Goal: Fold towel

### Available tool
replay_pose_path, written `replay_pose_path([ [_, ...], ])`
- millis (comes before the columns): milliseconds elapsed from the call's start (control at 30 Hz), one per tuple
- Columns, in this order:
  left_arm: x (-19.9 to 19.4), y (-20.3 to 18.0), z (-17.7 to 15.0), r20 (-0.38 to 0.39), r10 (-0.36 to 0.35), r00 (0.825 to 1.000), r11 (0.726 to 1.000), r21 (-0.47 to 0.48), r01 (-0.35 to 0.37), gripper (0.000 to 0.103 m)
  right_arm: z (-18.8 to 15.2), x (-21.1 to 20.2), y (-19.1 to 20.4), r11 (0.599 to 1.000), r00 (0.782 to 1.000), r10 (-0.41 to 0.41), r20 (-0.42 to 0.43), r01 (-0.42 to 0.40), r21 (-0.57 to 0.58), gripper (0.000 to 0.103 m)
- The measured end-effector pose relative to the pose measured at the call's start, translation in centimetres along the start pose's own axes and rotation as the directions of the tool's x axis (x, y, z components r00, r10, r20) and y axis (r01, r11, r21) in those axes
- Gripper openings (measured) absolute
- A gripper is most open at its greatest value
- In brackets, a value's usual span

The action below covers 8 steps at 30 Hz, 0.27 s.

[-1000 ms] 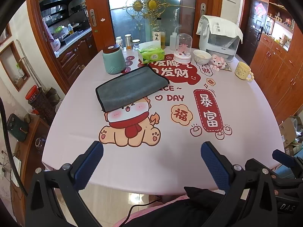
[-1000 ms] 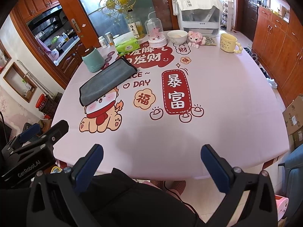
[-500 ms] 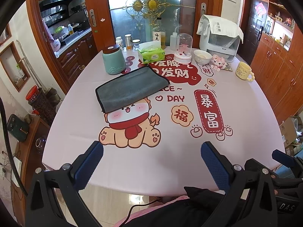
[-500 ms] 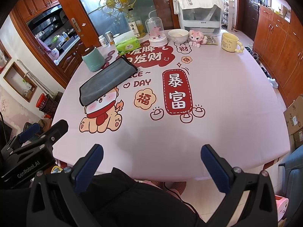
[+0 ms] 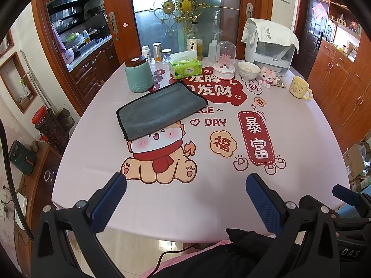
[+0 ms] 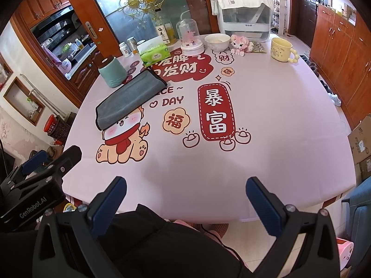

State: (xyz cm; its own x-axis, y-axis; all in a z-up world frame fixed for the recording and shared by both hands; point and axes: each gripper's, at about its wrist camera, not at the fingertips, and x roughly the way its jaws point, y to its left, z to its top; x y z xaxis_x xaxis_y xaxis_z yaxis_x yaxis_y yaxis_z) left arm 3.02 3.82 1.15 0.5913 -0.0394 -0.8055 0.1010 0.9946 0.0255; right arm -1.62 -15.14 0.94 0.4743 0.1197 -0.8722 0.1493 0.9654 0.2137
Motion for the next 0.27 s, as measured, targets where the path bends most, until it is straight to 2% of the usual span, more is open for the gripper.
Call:
replay_pose_path([
  [267, 0.01, -0.04, 0.02, -0.002, 0.000, 1.000, 1.000, 0.001, 0.000, 0.102, 0.10, 0.10, -0.06, 1.000, 1.000, 0.001, -0.003, -0.001, 0.000, 0.103],
])
